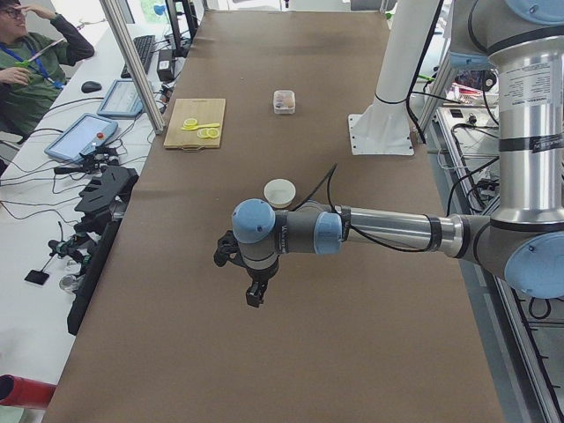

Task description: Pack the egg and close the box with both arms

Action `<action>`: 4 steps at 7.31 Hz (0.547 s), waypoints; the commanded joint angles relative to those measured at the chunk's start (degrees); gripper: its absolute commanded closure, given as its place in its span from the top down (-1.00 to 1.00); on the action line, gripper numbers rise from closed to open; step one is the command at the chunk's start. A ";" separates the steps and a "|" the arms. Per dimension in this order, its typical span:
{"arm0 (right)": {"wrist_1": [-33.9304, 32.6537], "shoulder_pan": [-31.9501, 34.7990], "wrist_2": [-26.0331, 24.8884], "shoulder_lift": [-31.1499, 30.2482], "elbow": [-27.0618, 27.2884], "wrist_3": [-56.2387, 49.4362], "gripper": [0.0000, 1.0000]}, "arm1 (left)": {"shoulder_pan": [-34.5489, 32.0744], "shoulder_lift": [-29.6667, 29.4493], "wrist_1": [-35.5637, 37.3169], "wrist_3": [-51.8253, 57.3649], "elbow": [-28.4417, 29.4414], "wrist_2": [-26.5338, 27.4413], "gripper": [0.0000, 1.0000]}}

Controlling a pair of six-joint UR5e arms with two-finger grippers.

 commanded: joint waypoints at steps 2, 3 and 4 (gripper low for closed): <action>0.10 -0.65 0.00 0.00 -0.02 0.09 1.00 | -0.09 0.10 0.04 -0.07 0.08 0.03 0.96; 0.01 -0.74 0.00 0.00 -0.02 0.09 1.00 | -0.09 0.19 0.04 0.02 0.00 0.03 0.96; 0.01 -0.74 0.00 0.00 -0.02 0.09 1.00 | -0.09 0.19 0.04 -0.07 0.00 0.03 0.96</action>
